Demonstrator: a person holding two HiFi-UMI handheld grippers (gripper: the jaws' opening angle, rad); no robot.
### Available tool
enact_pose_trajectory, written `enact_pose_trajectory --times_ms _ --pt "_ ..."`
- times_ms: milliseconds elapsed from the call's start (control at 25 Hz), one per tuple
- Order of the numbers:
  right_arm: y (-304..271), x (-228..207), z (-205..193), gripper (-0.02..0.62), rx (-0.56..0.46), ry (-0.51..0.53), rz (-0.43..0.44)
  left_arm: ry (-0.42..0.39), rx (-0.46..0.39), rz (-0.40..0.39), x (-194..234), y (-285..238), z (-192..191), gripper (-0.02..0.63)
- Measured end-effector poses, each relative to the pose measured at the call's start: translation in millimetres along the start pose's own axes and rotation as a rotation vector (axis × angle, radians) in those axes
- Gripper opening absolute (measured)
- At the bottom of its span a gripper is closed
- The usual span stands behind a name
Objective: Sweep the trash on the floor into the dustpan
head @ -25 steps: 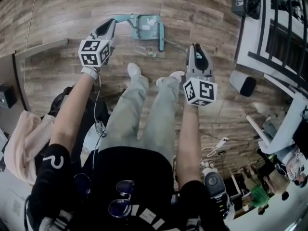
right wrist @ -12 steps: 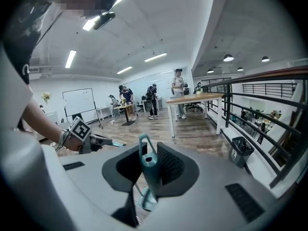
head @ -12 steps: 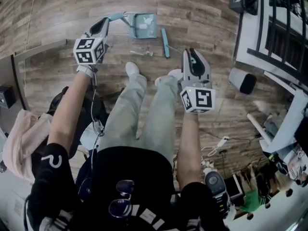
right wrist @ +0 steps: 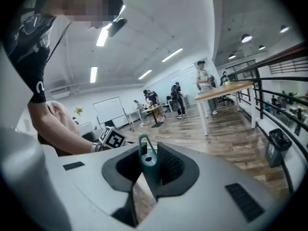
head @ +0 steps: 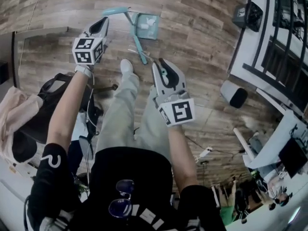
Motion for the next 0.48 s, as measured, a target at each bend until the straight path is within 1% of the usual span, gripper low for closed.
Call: enact_pose_trajectory --times_ms 120,200,320,480 --pt "-15.0 39.4 -4.6 0.060 0.010 0.041 0.149 0.066 -0.016 0.091 -1.1 36.3 -16.3 -0.002" --pt "-23.1 58.7 -15.4 0.057 0.024 0.068 0.206 0.112 -0.017 0.142 -1.7 62.2 -35.0 -0.002" --pt "-31.2 64.7 -49.3 0.052 0.087 0.109 0.211 0.158 0.003 0.204 -6.0 95.9 -66.9 -0.002" --pt "-29.9 46.0 -108.2 0.049 0.220 0.225 0.207 0.200 0.014 0.260 -16.5 123.5 -95.5 -0.002"
Point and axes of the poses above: the fingertips, and each gripper's own axes: y backward along the fingers, x to its left, z out of its top, the point moved 2 cm from there along y, backward along the fingers, and after that the axes turned 1 degree about -x, right-handed, at the moved point
